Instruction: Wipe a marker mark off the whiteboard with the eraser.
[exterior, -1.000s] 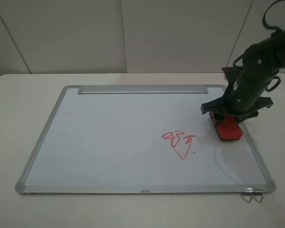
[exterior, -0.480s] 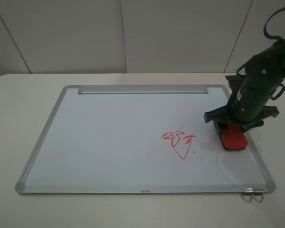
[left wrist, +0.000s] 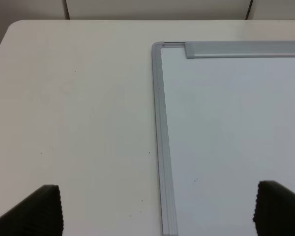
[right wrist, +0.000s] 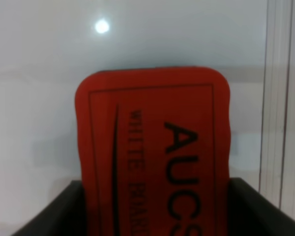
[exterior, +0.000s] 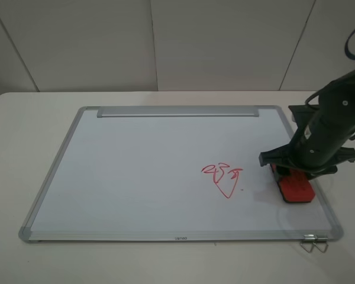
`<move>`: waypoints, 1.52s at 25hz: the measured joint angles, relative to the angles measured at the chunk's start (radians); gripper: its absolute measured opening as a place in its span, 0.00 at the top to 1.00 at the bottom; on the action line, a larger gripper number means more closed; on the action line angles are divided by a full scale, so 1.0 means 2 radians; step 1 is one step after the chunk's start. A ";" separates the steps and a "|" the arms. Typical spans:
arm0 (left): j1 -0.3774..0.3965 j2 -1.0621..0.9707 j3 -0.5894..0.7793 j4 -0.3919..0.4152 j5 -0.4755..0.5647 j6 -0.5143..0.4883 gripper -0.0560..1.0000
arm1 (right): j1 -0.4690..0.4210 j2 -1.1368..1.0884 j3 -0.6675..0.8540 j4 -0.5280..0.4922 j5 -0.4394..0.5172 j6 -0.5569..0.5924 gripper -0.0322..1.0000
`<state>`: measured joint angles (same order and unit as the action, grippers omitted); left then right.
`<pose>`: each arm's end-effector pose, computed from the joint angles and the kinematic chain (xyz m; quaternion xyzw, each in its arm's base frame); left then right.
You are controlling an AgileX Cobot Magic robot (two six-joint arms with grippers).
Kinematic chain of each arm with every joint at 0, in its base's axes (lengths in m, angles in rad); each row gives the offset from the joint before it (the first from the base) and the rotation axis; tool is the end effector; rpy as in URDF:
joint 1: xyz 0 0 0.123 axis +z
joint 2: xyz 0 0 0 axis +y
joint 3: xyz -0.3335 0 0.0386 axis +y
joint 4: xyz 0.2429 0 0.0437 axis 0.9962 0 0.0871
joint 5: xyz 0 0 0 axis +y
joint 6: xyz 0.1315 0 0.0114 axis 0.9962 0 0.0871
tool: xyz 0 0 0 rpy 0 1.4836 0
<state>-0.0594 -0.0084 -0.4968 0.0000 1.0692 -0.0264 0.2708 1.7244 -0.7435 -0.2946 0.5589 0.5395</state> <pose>-0.0251 0.0015 0.2539 0.0141 0.8540 -0.0223 0.5196 0.2737 0.0549 0.1399 0.0137 0.9946 -0.0551 0.0872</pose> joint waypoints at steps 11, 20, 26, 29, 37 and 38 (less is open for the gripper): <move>0.000 0.000 0.000 0.000 0.000 0.000 0.21 | 0.000 -0.011 0.008 0.002 -0.008 0.000 0.25; 0.000 0.000 0.000 0.000 0.000 0.000 0.21 | -0.023 -0.159 -0.016 0.021 0.042 -0.059 0.23; 0.000 0.000 0.000 0.000 0.000 0.000 0.21 | -0.051 -0.305 -0.035 0.058 0.132 -0.127 0.23; 0.000 0.000 0.000 0.000 0.000 0.000 0.21 | -0.052 -0.378 -0.035 0.067 0.181 -0.134 0.23; 0.000 0.000 0.000 0.000 0.000 0.000 0.21 | -0.052 -0.584 -0.035 0.080 0.262 -0.135 0.23; 0.000 0.000 0.000 0.000 0.000 0.000 0.21 | -0.052 -0.605 -0.035 0.083 0.264 -0.135 0.23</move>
<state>-0.0594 -0.0084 -0.4968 0.0000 1.0692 -0.0264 0.1660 0.5142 -0.8130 -0.1294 1.0861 0.2687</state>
